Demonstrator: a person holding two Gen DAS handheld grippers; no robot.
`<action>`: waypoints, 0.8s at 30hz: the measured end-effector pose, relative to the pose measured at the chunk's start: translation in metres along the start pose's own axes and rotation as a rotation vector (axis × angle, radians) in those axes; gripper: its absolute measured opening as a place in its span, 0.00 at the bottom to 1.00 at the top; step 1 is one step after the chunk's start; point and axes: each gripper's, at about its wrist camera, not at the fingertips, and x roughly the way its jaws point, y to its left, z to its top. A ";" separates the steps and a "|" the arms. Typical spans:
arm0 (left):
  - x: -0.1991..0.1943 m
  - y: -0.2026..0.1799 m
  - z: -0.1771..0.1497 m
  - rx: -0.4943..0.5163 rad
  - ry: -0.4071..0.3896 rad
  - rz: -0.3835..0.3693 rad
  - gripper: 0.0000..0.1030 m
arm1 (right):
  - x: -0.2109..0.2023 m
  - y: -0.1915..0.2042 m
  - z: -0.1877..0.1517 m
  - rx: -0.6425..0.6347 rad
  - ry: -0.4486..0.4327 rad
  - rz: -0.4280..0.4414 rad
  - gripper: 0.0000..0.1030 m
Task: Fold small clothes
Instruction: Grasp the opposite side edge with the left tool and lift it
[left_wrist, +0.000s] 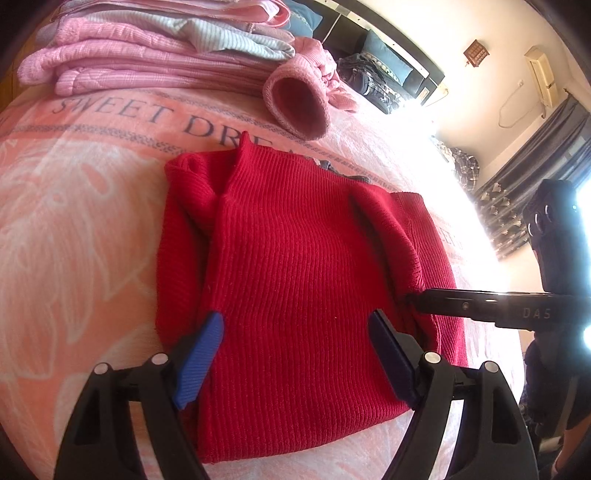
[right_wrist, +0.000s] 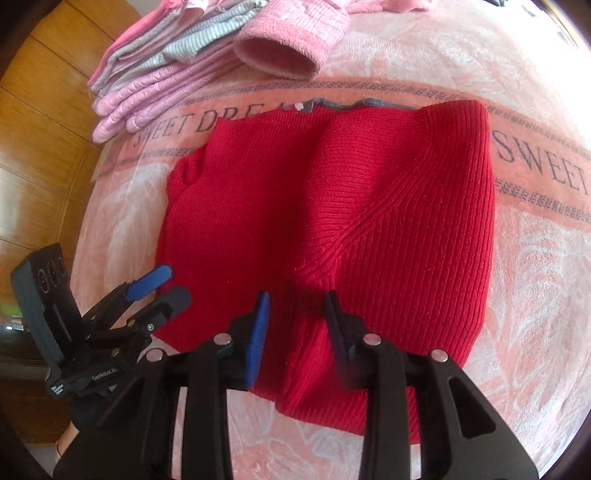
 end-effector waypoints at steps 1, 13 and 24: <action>-0.002 0.000 0.001 -0.011 -0.002 -0.005 0.79 | -0.006 0.000 -0.004 -0.012 -0.008 -0.005 0.31; -0.018 -0.009 0.018 -0.104 -0.038 -0.087 0.79 | 0.005 0.032 -0.079 -0.278 -0.001 -0.115 0.57; -0.001 -0.019 0.018 -0.124 -0.001 -0.132 0.79 | 0.023 0.005 -0.073 -0.267 0.002 -0.163 0.14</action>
